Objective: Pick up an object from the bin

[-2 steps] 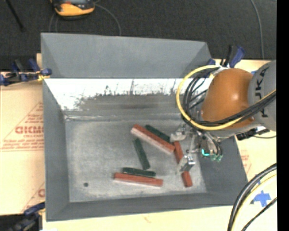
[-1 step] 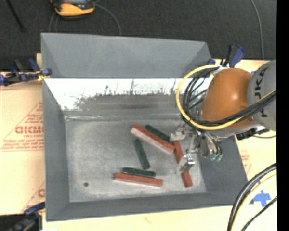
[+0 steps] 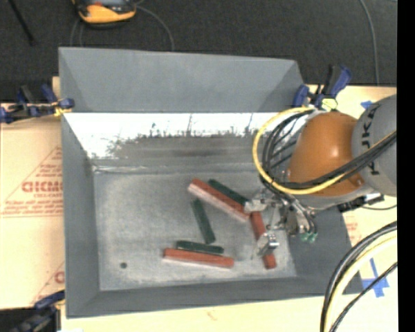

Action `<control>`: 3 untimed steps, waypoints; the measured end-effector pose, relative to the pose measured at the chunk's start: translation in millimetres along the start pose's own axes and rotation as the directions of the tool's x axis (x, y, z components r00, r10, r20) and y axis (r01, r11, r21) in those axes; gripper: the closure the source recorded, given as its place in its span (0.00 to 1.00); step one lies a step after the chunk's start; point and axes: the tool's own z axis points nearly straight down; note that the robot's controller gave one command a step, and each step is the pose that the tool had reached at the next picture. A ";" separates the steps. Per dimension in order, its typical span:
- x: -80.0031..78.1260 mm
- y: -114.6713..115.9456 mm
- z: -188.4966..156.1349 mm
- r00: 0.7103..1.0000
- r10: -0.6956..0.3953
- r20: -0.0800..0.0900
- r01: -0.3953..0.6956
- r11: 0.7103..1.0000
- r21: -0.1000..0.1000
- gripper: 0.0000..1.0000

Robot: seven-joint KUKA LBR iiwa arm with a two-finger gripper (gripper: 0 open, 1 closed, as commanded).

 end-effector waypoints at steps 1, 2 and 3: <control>3.2 21.4 49.8 0.992 0.127 -0.004 -0.127 0.992 0.001 1.00; -5.7 20.2 48.8 0.991 0.129 0.039 -0.129 0.992 0.000 0.00; -5.2 20.2 48.9 0.991 0.128 0.038 -0.129 0.992 0.000 0.00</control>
Offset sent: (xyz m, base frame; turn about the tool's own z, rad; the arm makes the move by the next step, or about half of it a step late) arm 0.0000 0.0000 0.0000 0.0000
